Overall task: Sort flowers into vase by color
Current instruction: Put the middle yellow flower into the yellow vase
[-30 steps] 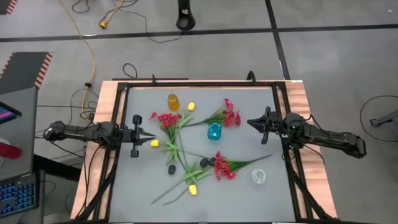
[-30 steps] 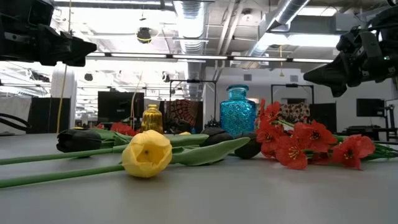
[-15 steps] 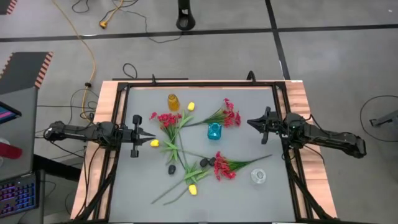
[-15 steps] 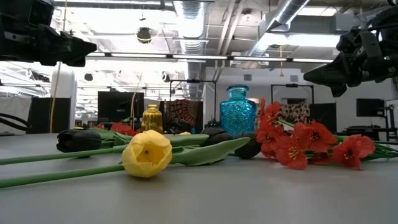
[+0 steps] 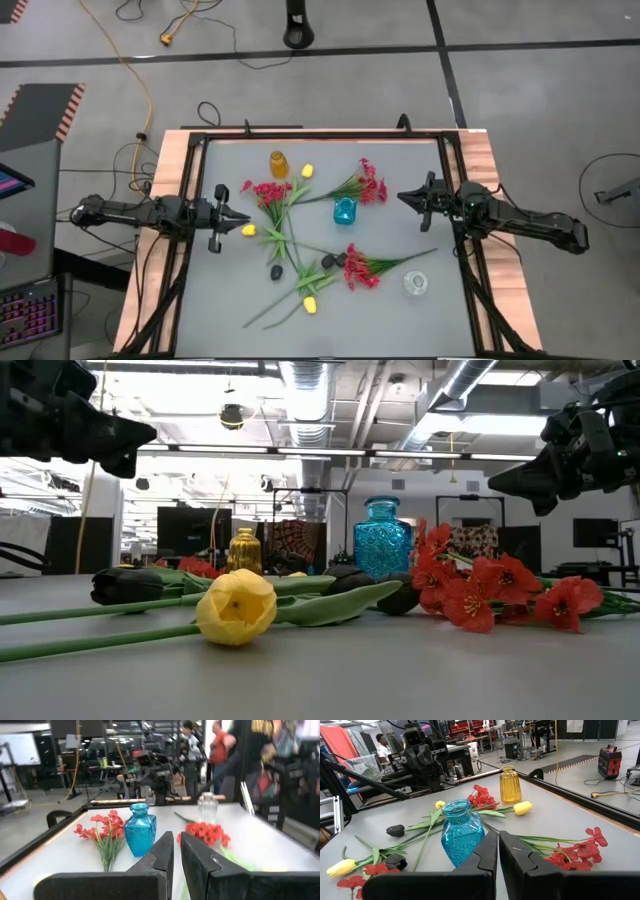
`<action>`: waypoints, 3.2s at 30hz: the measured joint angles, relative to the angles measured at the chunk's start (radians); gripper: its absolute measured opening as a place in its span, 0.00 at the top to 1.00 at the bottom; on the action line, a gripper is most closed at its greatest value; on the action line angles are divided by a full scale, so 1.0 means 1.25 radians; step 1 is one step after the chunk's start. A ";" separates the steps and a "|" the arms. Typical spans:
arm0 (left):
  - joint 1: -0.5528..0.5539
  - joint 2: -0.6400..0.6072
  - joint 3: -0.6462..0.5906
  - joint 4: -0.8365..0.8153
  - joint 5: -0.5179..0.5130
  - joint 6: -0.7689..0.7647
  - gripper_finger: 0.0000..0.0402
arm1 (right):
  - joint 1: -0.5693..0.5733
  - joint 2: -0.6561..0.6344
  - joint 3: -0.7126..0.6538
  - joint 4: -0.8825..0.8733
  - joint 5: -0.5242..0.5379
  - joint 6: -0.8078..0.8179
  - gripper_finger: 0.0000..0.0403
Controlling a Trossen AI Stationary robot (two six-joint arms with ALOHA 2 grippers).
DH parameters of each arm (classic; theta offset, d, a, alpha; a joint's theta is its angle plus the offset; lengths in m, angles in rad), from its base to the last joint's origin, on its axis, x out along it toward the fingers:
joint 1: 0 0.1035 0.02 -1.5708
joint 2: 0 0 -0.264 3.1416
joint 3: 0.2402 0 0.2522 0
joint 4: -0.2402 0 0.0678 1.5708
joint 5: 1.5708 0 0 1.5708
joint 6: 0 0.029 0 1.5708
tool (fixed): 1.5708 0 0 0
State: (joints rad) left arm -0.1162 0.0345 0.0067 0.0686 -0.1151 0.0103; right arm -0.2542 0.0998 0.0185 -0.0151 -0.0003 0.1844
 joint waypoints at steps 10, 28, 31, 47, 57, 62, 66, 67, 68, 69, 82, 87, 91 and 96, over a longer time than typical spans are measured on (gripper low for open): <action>0.000 0.000 0.000 0.011 -0.095 -0.164 0.85 | 0.000 0.000 0.000 0.000 0.000 -0.019 0.88; 0.000 0.005 0.000 0.014 -0.163 -0.476 0.53 | 0.000 0.000 0.000 0.001 0.000 -0.022 0.88; 0.000 0.032 0.000 0.052 -0.164 -0.452 0.53 | 0.000 0.000 0.000 0.001 0.000 -0.022 0.88; 0.000 0.429 0.151 0.036 -0.122 -0.246 0.53 | 0.000 0.000 -0.001 0.010 0.000 -0.021 0.88; 0.000 0.655 0.340 -0.245 -0.052 -0.135 0.53 | 0.000 0.000 -0.002 0.090 -0.001 0.044 0.85; 0.000 0.737 0.370 -0.278 -0.017 -0.130 0.53 | 0.000 0.000 -0.002 0.094 -0.001 0.044 0.76; 0.000 0.795 0.372 -0.281 -0.002 -0.129 0.53 | 0.000 0.000 -0.002 0.096 -0.001 0.044 0.67; 0.000 0.808 0.372 -0.281 -0.002 -0.129 0.53 | 0.000 0.000 -0.001 0.096 -0.001 0.044 0.65; 0.000 0.820 0.372 -0.281 -0.002 -0.129 0.53 | 0.000 0.000 -0.001 0.096 -0.001 0.044 0.63; 0.000 0.832 0.372 -0.281 -0.002 -0.127 0.53 | 0.000 0.000 -0.001 0.096 -0.001 0.043 0.62; 0.037 0.961 0.372 -0.279 -0.001 -0.085 0.53 | 0.000 0.000 0.000 0.097 -0.001 0.043 0.55; 0.051 1.013 0.372 -0.276 -0.001 -0.086 0.53 | 0.000 0.000 0.001 0.098 -0.001 0.043 0.55; 0.051 1.026 0.375 -0.273 0.002 -0.086 0.60 | 0.000 0.000 0.001 0.117 -0.001 0.043 0.55; 0.051 1.013 0.377 -0.285 0.001 -0.086 0.73 | 0.000 0.000 0.008 0.153 0.000 0.060 0.56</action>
State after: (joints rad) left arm -0.0525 1.3008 0.4780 -0.2874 -0.1135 -0.0975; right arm -0.2540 0.0996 0.0283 0.1761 -0.0010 0.2598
